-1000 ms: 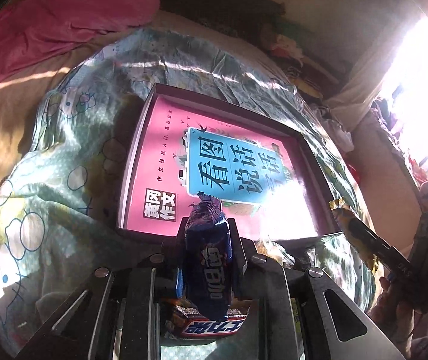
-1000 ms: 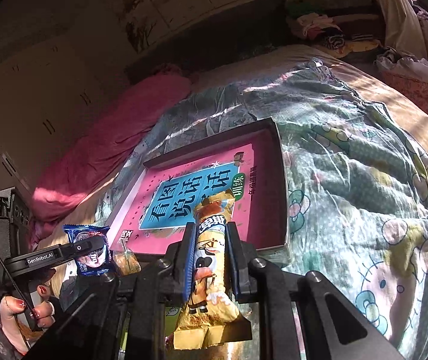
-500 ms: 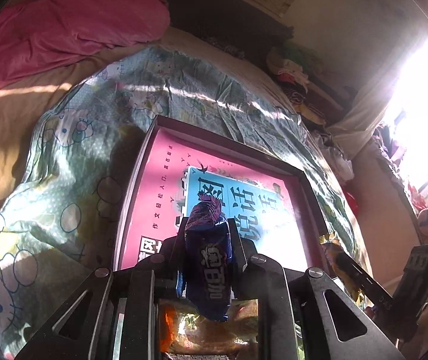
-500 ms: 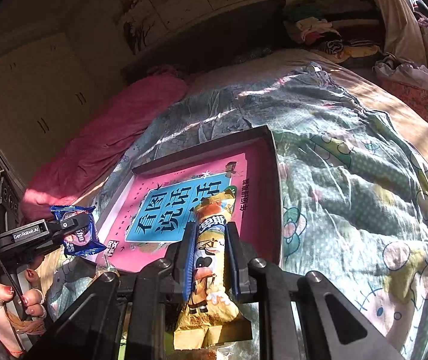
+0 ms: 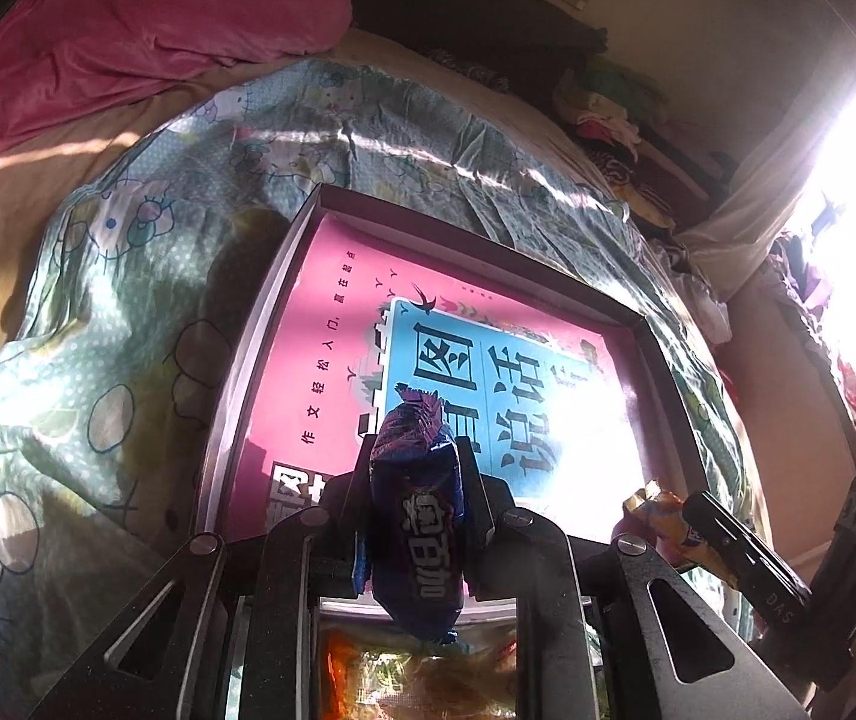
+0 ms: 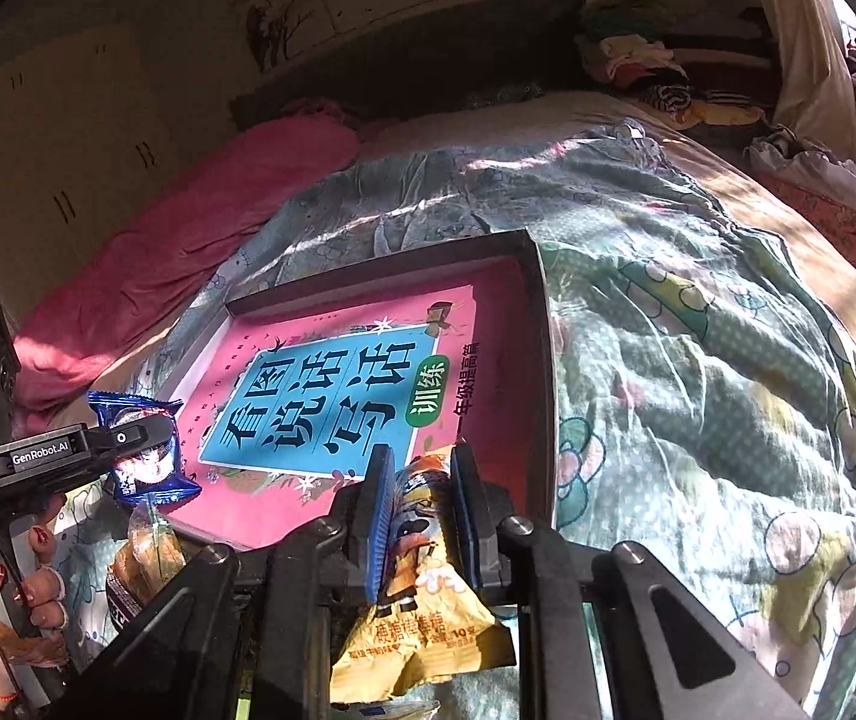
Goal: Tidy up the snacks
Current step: 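Carry the cookie pack and snack stick into the pink tray and release both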
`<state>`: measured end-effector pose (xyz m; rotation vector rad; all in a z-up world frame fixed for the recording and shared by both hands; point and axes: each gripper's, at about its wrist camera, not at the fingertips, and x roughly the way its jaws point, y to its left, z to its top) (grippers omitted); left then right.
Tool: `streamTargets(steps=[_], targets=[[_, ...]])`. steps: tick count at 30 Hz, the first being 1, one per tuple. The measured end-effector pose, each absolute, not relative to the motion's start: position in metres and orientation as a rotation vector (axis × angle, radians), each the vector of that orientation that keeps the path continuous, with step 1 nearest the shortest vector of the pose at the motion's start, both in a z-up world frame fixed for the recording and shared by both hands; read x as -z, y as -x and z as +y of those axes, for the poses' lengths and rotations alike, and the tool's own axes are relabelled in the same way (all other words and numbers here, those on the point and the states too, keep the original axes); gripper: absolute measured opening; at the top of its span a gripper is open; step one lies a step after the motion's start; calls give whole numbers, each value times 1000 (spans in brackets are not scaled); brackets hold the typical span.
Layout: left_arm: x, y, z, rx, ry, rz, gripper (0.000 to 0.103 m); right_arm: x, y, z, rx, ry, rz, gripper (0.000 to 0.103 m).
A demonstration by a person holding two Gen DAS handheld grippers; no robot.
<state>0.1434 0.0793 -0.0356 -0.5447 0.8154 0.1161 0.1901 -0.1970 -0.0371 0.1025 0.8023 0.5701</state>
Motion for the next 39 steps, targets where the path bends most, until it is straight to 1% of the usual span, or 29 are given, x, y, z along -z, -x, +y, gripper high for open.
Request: streamTargets(steps=[4,9,12,15,18,20,22,31,39], targets=[[42,-147,79,-118,552,836,25,39,-191,-197,-575,-99,799,21],[45,-149,80,-128,554,852,30,42,-191,-191,-557,-49,790,21],[46,-149,81,-133,546,863,33,42,-192,-187,-533,-14,777,22],[45,-151,78,-124,533,873,38,42,-192,-185,-517,15,765,26],[43,-151,74,-112,510,882,46,42,-191,-184,-515,30,760,29],[40,-150,71,-107,495,884,55,39,-190,-184,-517,38,747,42],[38,-148,70,-98,491,879,59,36,-188,-185,-527,30,735,50],[29,-138,75,-93,489,875,62,28,-184,-194,-545,8,731,51],[24,-127,76,-82,485,868,63,11,-162,-211,-571,1,701,51]])
